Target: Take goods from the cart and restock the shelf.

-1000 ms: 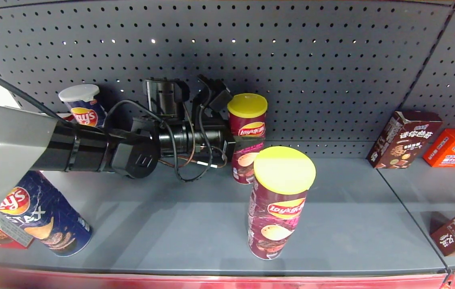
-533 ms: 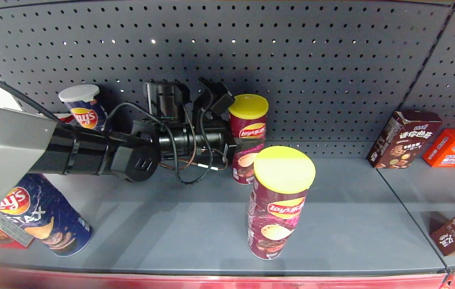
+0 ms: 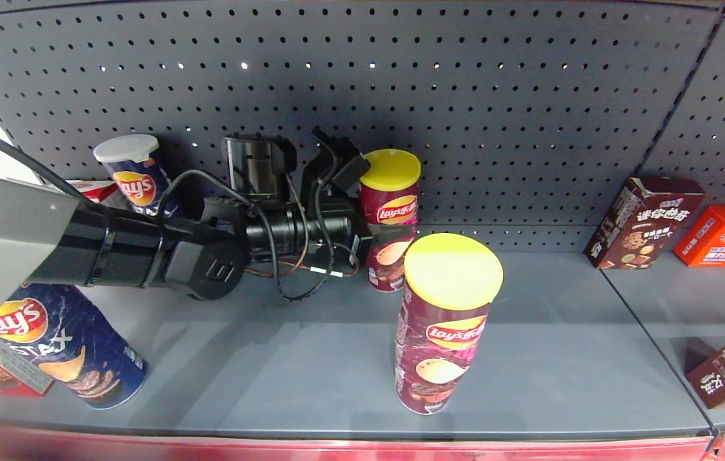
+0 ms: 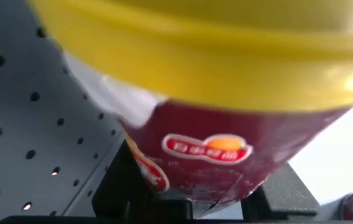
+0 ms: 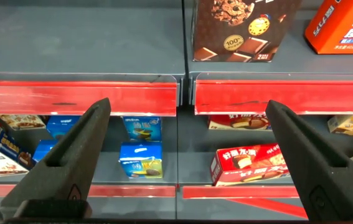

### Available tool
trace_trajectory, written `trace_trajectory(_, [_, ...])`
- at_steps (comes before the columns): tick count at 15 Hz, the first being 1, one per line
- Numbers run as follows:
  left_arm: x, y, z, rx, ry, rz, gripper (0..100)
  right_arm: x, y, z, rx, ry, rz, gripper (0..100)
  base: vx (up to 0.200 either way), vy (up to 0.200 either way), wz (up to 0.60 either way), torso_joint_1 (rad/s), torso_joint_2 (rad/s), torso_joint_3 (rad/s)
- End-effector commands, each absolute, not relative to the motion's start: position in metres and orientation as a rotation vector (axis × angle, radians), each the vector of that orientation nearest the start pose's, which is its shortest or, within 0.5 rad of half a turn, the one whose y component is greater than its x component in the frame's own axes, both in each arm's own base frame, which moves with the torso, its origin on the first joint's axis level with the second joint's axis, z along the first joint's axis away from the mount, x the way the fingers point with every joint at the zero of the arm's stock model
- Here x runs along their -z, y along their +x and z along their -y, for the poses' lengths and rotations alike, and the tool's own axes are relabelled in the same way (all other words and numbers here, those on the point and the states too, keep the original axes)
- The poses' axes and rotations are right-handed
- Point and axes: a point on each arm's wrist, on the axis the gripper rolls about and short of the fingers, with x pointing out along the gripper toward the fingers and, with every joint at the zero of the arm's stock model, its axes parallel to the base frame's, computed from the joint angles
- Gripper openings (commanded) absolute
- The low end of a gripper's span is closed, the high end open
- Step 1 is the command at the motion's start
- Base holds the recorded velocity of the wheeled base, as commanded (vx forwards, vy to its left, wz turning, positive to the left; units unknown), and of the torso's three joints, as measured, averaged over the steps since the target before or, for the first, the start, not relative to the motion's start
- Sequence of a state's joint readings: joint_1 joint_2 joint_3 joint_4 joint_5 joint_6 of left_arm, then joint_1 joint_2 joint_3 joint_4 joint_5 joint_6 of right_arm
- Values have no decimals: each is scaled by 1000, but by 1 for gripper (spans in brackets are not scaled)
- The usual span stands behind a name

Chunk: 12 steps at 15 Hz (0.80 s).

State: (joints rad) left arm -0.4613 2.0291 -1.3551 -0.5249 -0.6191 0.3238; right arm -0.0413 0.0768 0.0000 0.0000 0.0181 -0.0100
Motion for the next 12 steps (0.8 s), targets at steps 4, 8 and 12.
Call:
trace_trajectory(4, [-206, 364, 196, 1095, 281, 31, 100, -77, -17, -1, 23, -8, -78, 100, 0, 0, 0, 0, 0, 0])
trace_trajectory(8, [-206, 364, 196, 1091, 283, 34, 100, -77, -17, -1, 21, -8, -78, 100, 0, 0, 0, 0, 0, 0])
trace_trajectory(12, [-207, 353, 188, 999, 294, 60, 100, -77, -17, -1, 23, -8, -78, 100, 0, 0, 0, 0, 0, 0])
